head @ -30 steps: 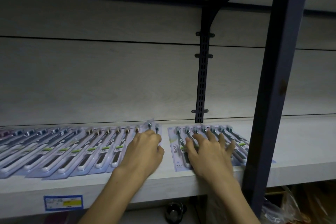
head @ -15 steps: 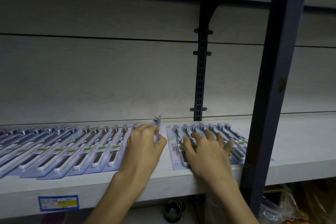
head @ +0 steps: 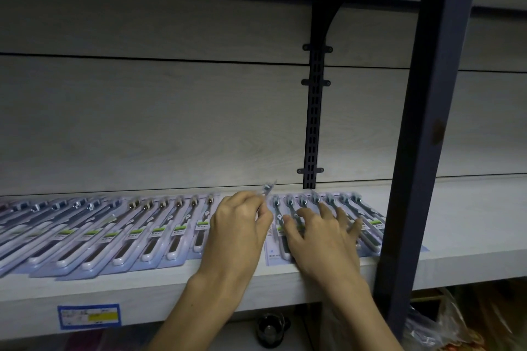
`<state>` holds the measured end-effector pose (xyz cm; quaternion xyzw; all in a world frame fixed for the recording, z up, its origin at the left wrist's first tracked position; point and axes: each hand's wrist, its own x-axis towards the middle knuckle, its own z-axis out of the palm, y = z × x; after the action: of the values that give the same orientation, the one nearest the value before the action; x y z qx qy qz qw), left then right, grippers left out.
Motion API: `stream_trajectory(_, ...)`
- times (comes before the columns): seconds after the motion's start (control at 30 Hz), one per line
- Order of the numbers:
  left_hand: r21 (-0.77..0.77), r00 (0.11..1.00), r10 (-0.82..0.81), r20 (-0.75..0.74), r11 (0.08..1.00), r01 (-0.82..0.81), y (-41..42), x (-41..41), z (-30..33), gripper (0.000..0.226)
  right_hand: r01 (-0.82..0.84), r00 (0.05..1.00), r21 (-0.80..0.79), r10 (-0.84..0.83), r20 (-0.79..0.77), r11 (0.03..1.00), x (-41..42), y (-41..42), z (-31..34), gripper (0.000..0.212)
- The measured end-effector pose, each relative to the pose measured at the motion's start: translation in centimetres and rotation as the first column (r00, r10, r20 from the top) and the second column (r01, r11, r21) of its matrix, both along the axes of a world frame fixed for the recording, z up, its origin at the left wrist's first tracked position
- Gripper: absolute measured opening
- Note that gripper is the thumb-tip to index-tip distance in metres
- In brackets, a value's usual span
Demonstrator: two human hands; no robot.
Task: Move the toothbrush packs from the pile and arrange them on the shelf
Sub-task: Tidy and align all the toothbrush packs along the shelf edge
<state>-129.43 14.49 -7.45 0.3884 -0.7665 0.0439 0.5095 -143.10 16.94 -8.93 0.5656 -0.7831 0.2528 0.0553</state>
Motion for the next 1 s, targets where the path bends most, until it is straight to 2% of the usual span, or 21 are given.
stream_trajectory(0.27, 0.115, 0.992, 0.031, 0.12, 0.992, -0.045, 0.1, -0.2, -1.6, 0.001, -0.002, 1.0, 0.012, 0.002, -0.006, 1.0, 0.0, -0.1, 0.0, 0.055)
stream_trajectory(0.5, 0.201, 0.987, 0.024, 0.159, 0.978, -0.056, 1.4, -0.7, -0.9, 0.031, -0.001, 1.0, 0.017, 0.001, 0.002, 1.0, 0.0, -0.1, 0.1, 0.054)
stream_trajectory(0.73, 0.315, 0.958, 0.01, 0.285, 0.944, -0.103, 1.4, -1.3, -0.8, 0.03, -0.009, 1.0, 0.018, 0.008, 0.015, 1.0, 0.0, 0.0, 0.1, 0.051)
stream_trajectory(0.93, 0.33, 0.965, -0.046, 0.258, 0.943, -0.043, 1.1, -1.0, -0.8, 0.024, -0.015, 0.999, 0.006, 0.014, 0.036, 1.0, 0.1, 0.2, 0.2, 0.048)
stream_trajectory(1.0, 0.317, 0.975, -0.055, 0.216, 0.948, -0.017, 1.1, -0.7, -0.7, 0.032, -0.012, 0.999, 0.007, 0.011, 0.035, 1.0, 0.1, 0.2, 0.2, 0.048)
